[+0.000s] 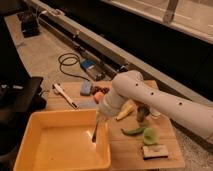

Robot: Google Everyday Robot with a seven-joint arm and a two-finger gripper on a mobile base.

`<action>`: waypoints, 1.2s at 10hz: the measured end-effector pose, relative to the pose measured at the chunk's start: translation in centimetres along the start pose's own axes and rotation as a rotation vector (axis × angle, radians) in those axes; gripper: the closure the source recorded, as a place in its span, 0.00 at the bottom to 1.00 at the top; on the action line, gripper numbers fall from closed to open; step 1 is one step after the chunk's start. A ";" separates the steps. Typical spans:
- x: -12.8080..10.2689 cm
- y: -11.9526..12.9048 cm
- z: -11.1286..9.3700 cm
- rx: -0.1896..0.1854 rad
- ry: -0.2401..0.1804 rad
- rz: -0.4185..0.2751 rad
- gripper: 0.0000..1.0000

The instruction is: Place fork in tray

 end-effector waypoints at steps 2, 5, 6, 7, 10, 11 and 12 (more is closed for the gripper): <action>0.0 -0.1 0.0 -0.001 0.000 -0.002 1.00; -0.8 -0.7 2.8 -0.034 -0.066 -0.045 1.00; -1.4 -0.6 4.1 -0.039 -0.092 -0.055 0.98; -2.1 -0.3 5.6 -0.035 -0.125 -0.068 0.90; -2.9 -0.1 8.1 -0.023 -0.184 -0.098 0.61; -2.8 -0.1 8.8 -0.016 -0.200 -0.111 0.49; -2.6 -0.3 9.5 -0.012 -0.215 -0.123 0.40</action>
